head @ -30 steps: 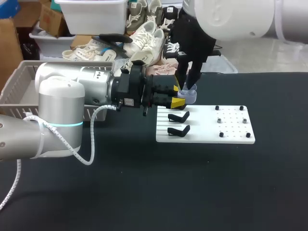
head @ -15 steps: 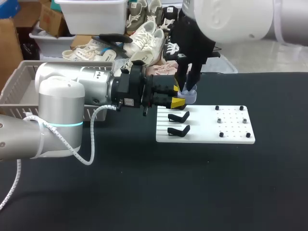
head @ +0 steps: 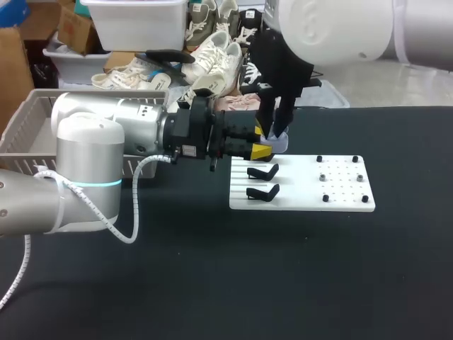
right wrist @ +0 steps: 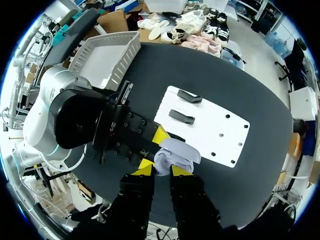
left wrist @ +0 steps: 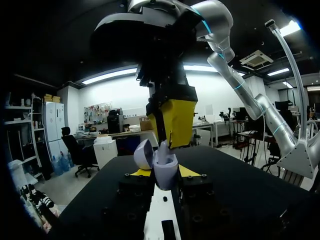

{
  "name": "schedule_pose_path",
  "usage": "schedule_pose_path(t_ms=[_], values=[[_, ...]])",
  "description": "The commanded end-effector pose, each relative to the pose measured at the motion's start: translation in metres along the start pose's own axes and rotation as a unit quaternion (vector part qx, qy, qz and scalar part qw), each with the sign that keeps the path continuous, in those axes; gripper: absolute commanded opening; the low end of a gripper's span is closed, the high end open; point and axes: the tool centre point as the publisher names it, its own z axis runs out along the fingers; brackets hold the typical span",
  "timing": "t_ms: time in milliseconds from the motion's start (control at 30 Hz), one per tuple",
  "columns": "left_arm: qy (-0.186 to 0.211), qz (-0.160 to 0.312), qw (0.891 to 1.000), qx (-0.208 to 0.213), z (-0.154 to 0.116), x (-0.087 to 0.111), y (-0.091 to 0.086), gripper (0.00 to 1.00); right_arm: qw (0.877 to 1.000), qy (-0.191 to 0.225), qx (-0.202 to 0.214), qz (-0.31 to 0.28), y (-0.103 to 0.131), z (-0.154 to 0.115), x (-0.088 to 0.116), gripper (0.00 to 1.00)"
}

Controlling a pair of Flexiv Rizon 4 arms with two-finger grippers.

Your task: Pick up each earbud case from the left stands, insert the matching earbuds, close the lid, and place the case in the box.

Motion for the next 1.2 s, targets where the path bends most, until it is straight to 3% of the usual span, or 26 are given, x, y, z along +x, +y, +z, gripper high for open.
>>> schedule_pose_path(t_ms=[33,100,200,667,700,733,767,967,1200], values=[[-0.001,0.001,1.0,-0.001,0.001,-0.001,-0.001,0.0,1.0,0.006,0.003,0.0,0.004,0.001,-0.005,0.16],[-0.001,0.001,1.0,-0.001,0.001,-0.001,-0.001,0.0,1.0,0.007,0.005,-0.002,0.005,0.001,-0.006,0.27],[-0.001,0.001,1.0,-0.001,0.001,-0.001,-0.001,0.0,1.0,0.007,0.005,-0.003,0.005,0.0,-0.006,0.36],[-0.001,0.001,1.0,-0.001,0.001,-0.001,-0.001,0.0,1.0,-0.021,0.01,0.015,-0.003,-0.024,0.002,0.51],[-0.001,0.001,1.0,-0.001,0.001,-0.001,-0.001,0.0,0.999,-0.026,0.013,0.03,-0.005,-0.027,0.002,0.58],[-0.001,0.001,1.0,-0.001,0.001,-0.001,-0.001,0.0,0.998,-0.029,0.017,0.051,-0.009,-0.029,0.0,0.85],[-0.001,0.001,1.0,-0.001,0.001,-0.001,-0.001,0.0,0.997,-0.032,0.017,0.061,-0.013,-0.031,-0.002,0.99],[-0.001,0.001,1.0,-0.001,0.001,-0.001,-0.001,0.0,0.989,-0.054,0.032,0.137,-0.03,-0.035,-0.014,1.0],[-0.001,0.001,1.0,-0.001,0.001,-0.001,-0.001,0.0,0.983,-0.052,0.05,0.17,-0.049,-0.028,-0.026,1.0]])
